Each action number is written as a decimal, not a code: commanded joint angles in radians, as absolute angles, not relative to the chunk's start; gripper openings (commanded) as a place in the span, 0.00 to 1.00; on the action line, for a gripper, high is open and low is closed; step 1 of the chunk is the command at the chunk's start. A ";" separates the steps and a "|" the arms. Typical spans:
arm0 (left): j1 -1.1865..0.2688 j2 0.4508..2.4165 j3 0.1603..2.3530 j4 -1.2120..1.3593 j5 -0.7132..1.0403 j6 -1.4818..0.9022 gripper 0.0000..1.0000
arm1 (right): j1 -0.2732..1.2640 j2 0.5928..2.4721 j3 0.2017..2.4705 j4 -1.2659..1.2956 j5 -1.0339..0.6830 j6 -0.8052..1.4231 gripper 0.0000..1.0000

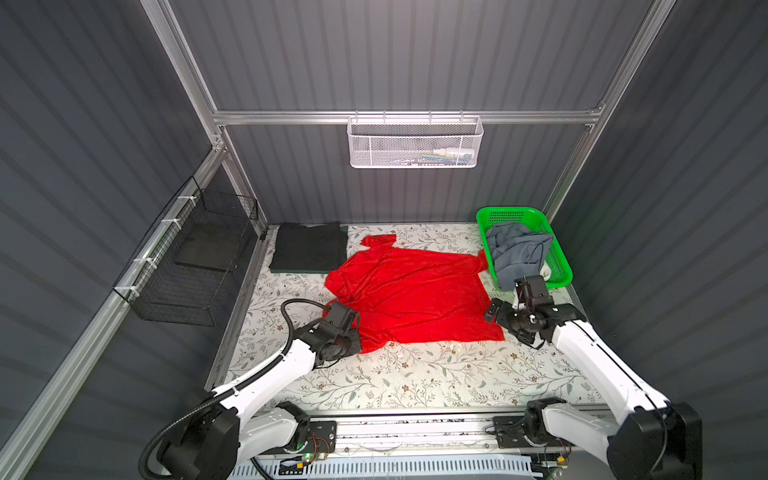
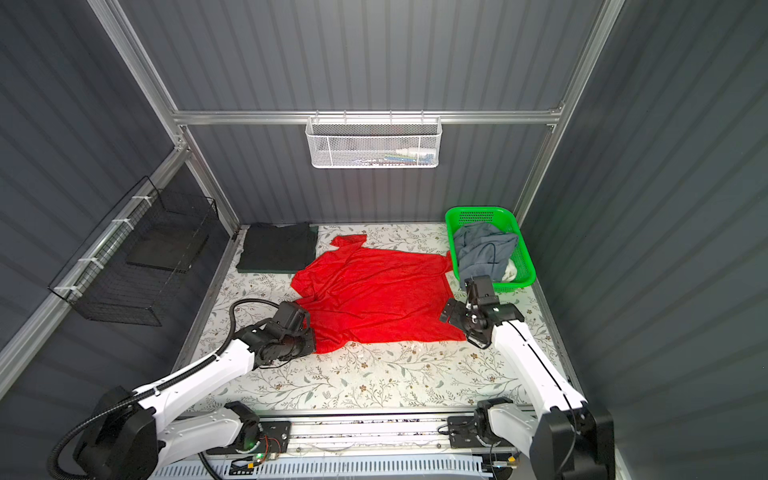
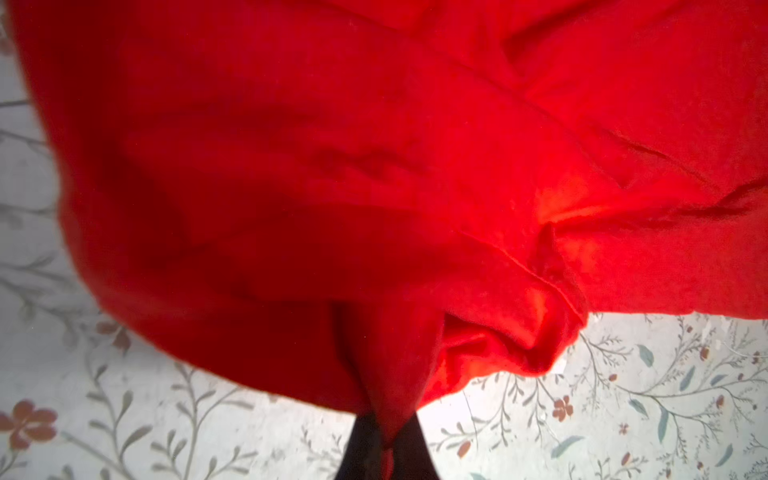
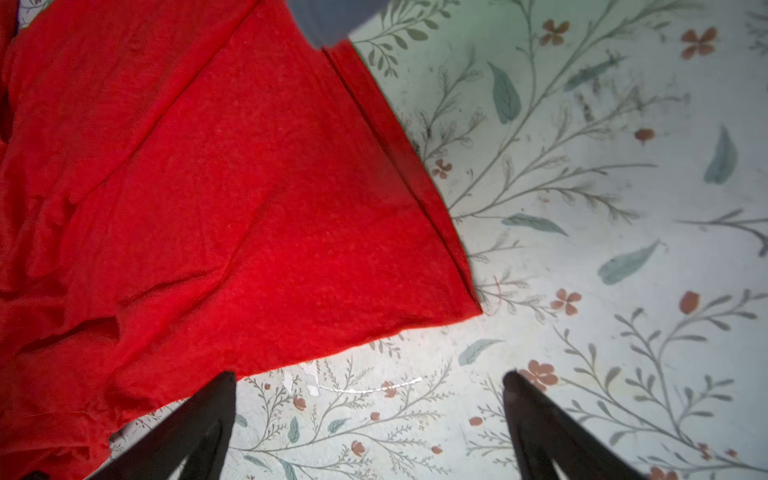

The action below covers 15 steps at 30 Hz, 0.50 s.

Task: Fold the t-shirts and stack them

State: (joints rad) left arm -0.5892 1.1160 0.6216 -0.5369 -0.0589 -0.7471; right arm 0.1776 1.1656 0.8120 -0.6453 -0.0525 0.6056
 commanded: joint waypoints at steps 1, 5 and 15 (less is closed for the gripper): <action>-0.599 1.071 0.646 -0.721 -0.082 -0.821 0.00 | 0.218 1.245 0.862 -0.619 -0.021 0.592 0.99; -0.654 1.009 0.635 -0.781 -0.062 -0.876 0.07 | 0.248 1.341 0.901 -0.577 -0.030 0.590 0.99; -0.830 0.977 0.736 -0.832 -0.047 -0.912 0.97 | 0.257 1.503 0.962 -0.534 -0.040 0.564 0.99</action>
State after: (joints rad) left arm -0.7956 0.9707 0.6876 -0.7975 -0.0505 -0.8955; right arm 0.2516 1.4891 0.9432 -0.5488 -0.0422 0.5747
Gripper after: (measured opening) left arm 0.623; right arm 0.991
